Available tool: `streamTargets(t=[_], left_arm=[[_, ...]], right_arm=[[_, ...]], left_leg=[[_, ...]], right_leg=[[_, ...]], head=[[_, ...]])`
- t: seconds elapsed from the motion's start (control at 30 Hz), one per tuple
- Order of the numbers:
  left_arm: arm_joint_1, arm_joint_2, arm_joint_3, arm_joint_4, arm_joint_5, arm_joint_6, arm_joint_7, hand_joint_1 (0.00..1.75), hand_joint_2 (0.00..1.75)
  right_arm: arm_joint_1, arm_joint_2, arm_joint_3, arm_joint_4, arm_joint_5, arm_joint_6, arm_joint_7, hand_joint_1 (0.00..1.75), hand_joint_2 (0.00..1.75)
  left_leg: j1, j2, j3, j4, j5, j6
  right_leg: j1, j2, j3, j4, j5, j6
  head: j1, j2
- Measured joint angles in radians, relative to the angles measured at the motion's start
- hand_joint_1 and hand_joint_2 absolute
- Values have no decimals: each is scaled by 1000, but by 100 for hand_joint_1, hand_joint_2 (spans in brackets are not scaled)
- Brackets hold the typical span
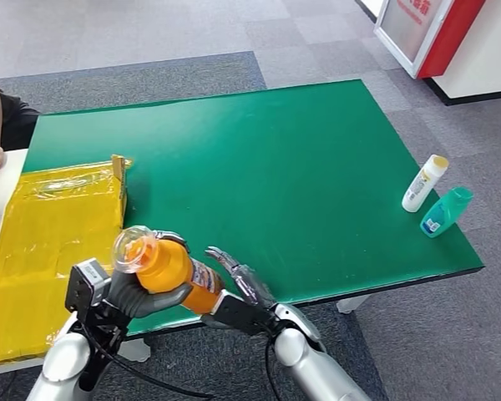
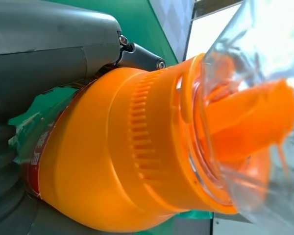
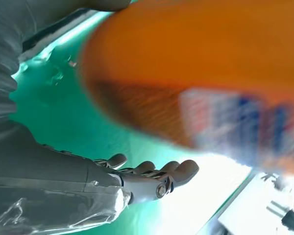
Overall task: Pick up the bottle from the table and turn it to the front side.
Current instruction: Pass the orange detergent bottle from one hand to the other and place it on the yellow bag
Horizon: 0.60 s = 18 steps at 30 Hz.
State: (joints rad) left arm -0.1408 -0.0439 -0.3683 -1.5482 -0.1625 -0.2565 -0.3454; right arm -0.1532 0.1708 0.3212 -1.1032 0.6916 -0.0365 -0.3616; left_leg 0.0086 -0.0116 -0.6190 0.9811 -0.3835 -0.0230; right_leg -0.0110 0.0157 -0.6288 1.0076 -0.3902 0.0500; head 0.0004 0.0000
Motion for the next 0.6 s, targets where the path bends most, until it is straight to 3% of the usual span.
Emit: streamTargets(t=[0.1, 0.17, 0.33, 0.43, 0.6], left_arm=[[-22, 12, 9, -17, -32, 11, 35, 175, 175], [-67, 41, 9, -20, -68, 10, 108, 175, 175], [-326, 177, -21, 22, -111, -93, 311, 175, 175], [-472, 249, -72, 75, -137, -149, 366, 175, 175], [-619, 324, -173, 148, -182, -229, 438, 175, 175]], right_arm=[[7, -1, -27, -16, -16, 0, 0, 0, 175], [14, -1, -49, -28, -39, 4, -6, 0, 175], [22, -5, -114, -64, -88, 36, -15, 0, 175], [22, -7, -137, -70, -99, 45, -18, 0, 175], [23, -8, -157, -70, -105, 49, -22, 0, 175]], left_leg=[[0, 0, 0, 0, 0, 0], [0, 0, 0, 0, 2, -1], [1, 0, -1, 0, 5, -5], [1, 0, -1, 0, 6, -5], [1, 1, -2, 0, 7, -5]], right_leg=[[0, 0, 0, 0, 0, 0], [0, 0, -1, 0, 1, -1], [2, 0, -3, 1, 5, -4], [2, 1, -3, 1, 7, -4], [2, 1, -4, 1, 7, -4]], head=[[0, 0], [0, 0], [0, 0], [0, 0], [0, 0]])
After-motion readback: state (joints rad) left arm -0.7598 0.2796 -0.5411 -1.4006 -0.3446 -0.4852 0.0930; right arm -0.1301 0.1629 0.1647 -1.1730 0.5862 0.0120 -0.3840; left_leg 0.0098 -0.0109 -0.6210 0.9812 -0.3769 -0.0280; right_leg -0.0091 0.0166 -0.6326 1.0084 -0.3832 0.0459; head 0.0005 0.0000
